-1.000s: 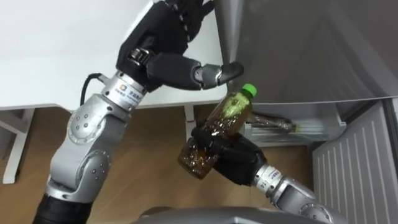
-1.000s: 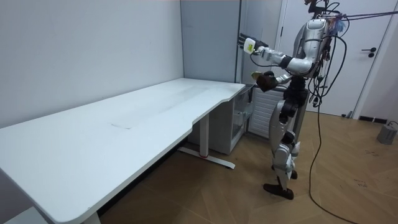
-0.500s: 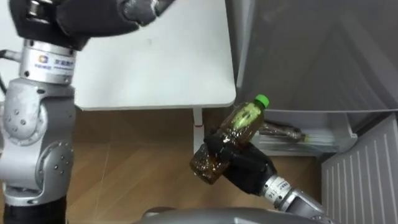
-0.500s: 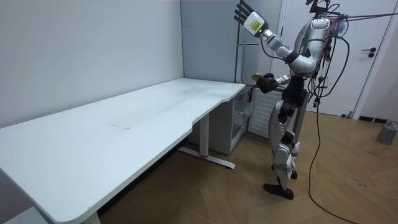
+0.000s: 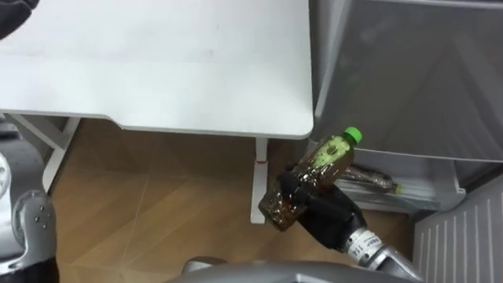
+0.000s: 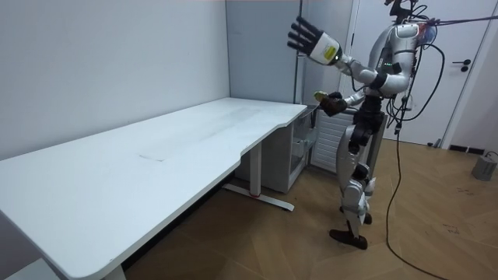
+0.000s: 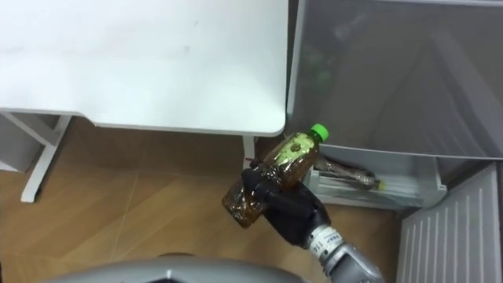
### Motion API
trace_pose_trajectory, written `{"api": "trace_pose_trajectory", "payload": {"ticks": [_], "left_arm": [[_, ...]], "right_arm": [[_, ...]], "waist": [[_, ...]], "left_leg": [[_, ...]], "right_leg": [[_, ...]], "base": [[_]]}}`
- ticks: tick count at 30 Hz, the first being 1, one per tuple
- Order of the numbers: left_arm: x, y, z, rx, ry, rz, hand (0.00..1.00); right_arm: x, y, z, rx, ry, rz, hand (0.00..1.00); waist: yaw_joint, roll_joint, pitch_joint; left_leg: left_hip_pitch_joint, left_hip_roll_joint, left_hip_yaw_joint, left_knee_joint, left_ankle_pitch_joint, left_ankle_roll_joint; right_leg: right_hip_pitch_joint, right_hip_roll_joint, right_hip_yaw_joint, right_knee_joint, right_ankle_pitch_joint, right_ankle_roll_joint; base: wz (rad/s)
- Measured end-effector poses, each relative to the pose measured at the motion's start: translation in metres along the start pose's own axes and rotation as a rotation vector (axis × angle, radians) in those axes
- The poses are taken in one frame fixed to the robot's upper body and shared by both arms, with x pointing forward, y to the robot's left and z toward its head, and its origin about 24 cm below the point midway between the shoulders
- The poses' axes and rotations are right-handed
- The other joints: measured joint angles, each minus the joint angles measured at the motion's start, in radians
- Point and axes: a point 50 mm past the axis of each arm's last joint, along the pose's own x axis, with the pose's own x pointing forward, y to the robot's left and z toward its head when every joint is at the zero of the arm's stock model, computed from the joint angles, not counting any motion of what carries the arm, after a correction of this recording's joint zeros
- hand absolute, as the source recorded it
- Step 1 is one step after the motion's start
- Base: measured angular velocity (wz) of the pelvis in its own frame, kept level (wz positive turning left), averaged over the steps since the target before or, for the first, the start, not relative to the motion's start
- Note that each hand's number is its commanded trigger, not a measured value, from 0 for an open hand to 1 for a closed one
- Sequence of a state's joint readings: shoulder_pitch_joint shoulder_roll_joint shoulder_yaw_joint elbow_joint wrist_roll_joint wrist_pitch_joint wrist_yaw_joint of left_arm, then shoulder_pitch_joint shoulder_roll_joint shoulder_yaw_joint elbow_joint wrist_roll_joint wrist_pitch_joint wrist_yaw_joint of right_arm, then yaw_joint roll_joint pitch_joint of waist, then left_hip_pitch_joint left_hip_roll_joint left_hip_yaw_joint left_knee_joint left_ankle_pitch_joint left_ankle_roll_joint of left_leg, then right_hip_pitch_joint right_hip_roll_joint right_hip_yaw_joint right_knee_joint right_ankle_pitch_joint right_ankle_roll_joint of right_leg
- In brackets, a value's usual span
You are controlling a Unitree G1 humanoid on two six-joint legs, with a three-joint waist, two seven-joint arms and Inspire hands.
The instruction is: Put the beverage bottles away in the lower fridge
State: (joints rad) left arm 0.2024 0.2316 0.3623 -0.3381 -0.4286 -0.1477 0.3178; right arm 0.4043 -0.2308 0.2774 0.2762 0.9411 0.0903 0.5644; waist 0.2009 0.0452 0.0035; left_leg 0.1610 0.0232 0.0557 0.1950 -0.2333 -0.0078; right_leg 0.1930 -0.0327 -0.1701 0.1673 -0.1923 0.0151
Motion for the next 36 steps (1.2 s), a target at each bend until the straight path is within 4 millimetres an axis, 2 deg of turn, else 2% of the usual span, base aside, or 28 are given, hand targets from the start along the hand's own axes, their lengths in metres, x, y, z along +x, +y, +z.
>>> {"api": "trace_pose_trajectory", "payload": {"ticks": [3, 5, 6, 8, 9, 11, 14, 17, 21, 23, 26, 27, 29, 30, 32, 36], "left_arm": [[-0.014, 0.021, -0.027, 0.019, 0.154, 0.110, 0.00], [-0.032, 0.043, -0.061, 0.084, 0.318, 0.214, 0.00], [-0.038, 0.047, -0.070, 0.100, 0.367, 0.239, 0.00], [-0.063, 0.062, -0.102, 0.135, 0.561, 0.317, 0.00], [-0.069, 0.064, -0.108, 0.139, 0.601, 0.333, 0.00], [-0.094, 0.072, -0.128, 0.171, 0.739, 0.367, 0.00], [-0.123, 0.075, -0.149, 0.174, 0.910, 0.388, 0.00], [-0.147, 0.077, -0.163, 0.188, 1.041, 0.395, 0.00], [-0.175, 0.092, -0.174, 0.224, 1.172, 0.427, 0.00], [-0.197, 0.106, -0.177, 0.229, 1.267, 0.484, 0.00], [-0.231, 0.122, -0.177, 0.190, 1.396, 0.587, 0.00], [-0.237, 0.123, -0.177, 0.180, 1.417, 0.602, 0.00], [-0.267, 0.132, -0.171, 0.173, 1.510, 0.662, 0.00], [-0.272, 0.133, -0.171, 0.176, 1.531, 0.666, 0.00], [-0.298, 0.143, -0.165, 0.223, 1.642, 0.668, 0.00], [-0.312, 0.149, -0.160, 0.335, 1.748, 0.540, 0.00]], "right_arm": [[0.000, 0.000, 0.000, 0.012, 0.005, -0.020, 1.00], [0.002, 0.000, 0.000, 0.017, 0.002, -0.051, 1.00], [0.002, -0.001, 0.000, 0.017, 0.003, -0.060, 1.00], [0.002, -0.003, 0.000, 0.036, -0.001, -0.098, 1.00], [0.002, -0.003, 0.000, 0.045, -0.005, -0.107, 1.00], [0.001, -0.005, 0.002, 0.076, -0.024, -0.138, 1.00], [0.001, -0.007, 0.004, 0.117, -0.044, -0.173, 1.00], [0.003, -0.007, 0.005, 0.171, -0.065, -0.190, 1.00], [0.006, -0.007, 0.010, 0.211, -0.091, -0.201, 1.00], [0.007, -0.008, 0.012, 0.243, -0.107, -0.216, 1.00], [0.008, -0.009, 0.013, 0.284, -0.121, -0.231, 1.00], [0.008, -0.010, 0.013, 0.291, -0.122, -0.234, 1.00], [0.007, -0.015, 0.010, 0.319, -0.119, -0.256, 1.00], [0.008, -0.016, 0.010, 0.323, -0.116, -0.261, 1.00], [0.008, -0.022, 0.008, 0.327, -0.093, -0.286, 1.00], [0.003, -0.029, 0.010, 0.324, -0.098, -0.323, 1.00]], "waist": [[0.003, -0.003, -0.0029], [-0.002, -0.006, -0.0037], [-0.001, -0.006, -0.0040], [-0.002, -0.013, -0.0044], [-0.002, -0.016, -0.0041], [-0.003, -0.022, -0.0046], [-0.004, -0.021, -0.0038], [-0.005, -0.017, -0.0022], [-0.007, -0.012, 0.0000], [-0.010, -0.012, 0.0000], [-0.012, -0.015, 0.0020], [-0.014, -0.016, 0.0020], [-0.016, -0.019, 0.0012], [-0.020, -0.019, 0.0013], [-0.031, -0.020, -0.0002], [-0.037, -0.017, 0.0005]], "left_leg": [[0.000, -0.001, -0.003, 0.004, 0.000, 0.000], [-0.001, -0.002, -0.007, 0.004, 0.000, 0.000], [-0.002, -0.003, -0.007, 0.004, 0.000, 0.000], [-0.002, -0.003, -0.004, 0.003, 0.000, 0.000], [-0.003, -0.003, -0.005, 0.003, 0.000, 0.000], [-0.005, -0.003, -0.010, 0.002, 0.000, 0.000], [-0.011, -0.002, -0.012, -0.001, 0.000, 0.000], [-0.011, -0.001, -0.011, -0.011, 0.000, 0.000], [-0.013, 0.000, -0.008, -0.014, 0.000, -0.001], [-0.011, 0.000, -0.006, -0.014, 0.000, -0.001], [-0.011, -0.001, -0.004, -0.017, 0.000, -0.001], [-0.011, -0.001, -0.004, -0.018, 0.000, -0.001], [-0.013, -0.001, -0.002, -0.021, 0.000, -0.001], [-0.016, -0.001, -0.001, -0.021, 0.000, -0.001], [-0.019, 0.000, 0.006, -0.019, 0.000, -0.001], [-0.023, 0.000, 0.011, -0.013, -0.001, 0.001]], "right_leg": [[0.001, -0.001, -0.002, -0.009, 0.000, 0.000], [0.001, 0.000, -0.003, -0.016, 0.000, -0.001], [0.001, 0.000, -0.003, -0.016, 0.000, -0.001], [0.000, -0.001, -0.006, -0.018, 0.000, 0.000], [-0.001, -0.001, -0.008, -0.018, 0.000, 0.000], [0.001, -0.001, -0.010, -0.017, 0.000, 0.000], [0.001, -0.001, -0.013, -0.016, 0.000, 0.000], [0.001, 0.000, -0.021, -0.013, 0.000, 0.000], [-0.003, 0.000, -0.021, -0.014, 0.000, 0.000], [-0.002, 0.000, -0.021, -0.014, 0.000, 0.000], [-0.005, -0.001, -0.021, -0.014, 0.000, 0.000], [-0.005, 0.000, -0.021, -0.014, 0.000, 0.000], [-0.018, 0.000, -0.016, -0.013, 0.000, 0.000], [-0.020, 0.000, -0.015, -0.013, 0.000, 0.000], [-0.021, 0.001, -0.007, -0.010, 0.000, 0.000], [-0.023, 0.000, -0.001, -0.007, 0.000, 0.000]], "base": [[0.00], [0.03], [0.00], [0.02], [0.05], [0.00], [0.00], [0.04], [-0.02], [0.00], [-0.01], [0.00], [-0.02], [-0.06], [-0.08], [-0.02]]}}
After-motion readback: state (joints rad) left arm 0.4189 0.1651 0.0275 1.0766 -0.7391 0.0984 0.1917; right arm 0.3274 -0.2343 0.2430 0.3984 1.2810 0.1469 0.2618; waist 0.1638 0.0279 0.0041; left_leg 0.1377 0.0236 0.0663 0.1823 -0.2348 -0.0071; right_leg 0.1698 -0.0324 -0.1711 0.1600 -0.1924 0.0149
